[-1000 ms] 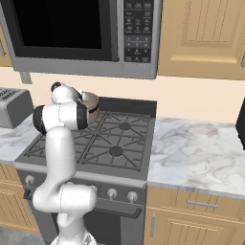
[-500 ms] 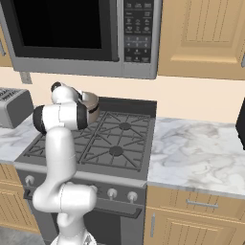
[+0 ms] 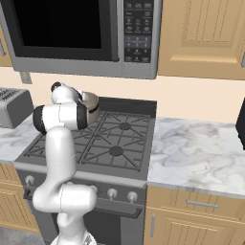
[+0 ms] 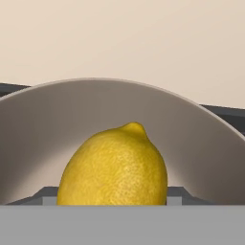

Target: Turn on the burner for the pot on the stove. Wait thirty seconds for the pot to heat up. Then add the lemon to the pot.

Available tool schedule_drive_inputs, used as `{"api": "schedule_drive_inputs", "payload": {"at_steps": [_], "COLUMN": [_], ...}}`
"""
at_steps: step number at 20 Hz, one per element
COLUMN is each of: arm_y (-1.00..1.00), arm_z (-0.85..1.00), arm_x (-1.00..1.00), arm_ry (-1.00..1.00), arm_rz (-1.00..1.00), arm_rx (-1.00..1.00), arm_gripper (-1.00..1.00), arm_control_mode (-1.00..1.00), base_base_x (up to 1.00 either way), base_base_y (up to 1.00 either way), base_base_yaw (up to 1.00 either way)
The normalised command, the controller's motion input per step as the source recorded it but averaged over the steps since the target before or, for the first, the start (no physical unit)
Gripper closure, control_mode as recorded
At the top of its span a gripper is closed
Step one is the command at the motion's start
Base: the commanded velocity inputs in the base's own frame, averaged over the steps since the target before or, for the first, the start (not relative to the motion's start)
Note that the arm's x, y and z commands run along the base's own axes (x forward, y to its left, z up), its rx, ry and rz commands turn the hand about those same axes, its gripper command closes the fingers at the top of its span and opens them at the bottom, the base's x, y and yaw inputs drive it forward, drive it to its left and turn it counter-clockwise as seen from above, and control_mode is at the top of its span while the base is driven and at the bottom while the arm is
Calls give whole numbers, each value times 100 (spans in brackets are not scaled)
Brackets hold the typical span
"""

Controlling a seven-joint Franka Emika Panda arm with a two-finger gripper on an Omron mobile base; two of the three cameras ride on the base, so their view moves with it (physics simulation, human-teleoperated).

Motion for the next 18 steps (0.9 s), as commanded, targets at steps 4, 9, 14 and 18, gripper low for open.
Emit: {"api": "schedule_drive_inputs", "payload": {"at_steps": [4,9,14,18], "arm_y": [0,0,0,0], "arm_z": [0,0,0,0], "arm_x": [0,0,0,0], "arm_ry": [0,0,0,0], "arm_rz": [0,0,0,0], "arm_rx": [0,0,0,0], "arm_gripper": [100,100,100,100], "arm_control_mode": [-100,-100,-100,-100], "base_base_x": [0,0,0,0], "base_base_y": [0,0,0,0], "base_base_yaw": [0,0,0,0]}}
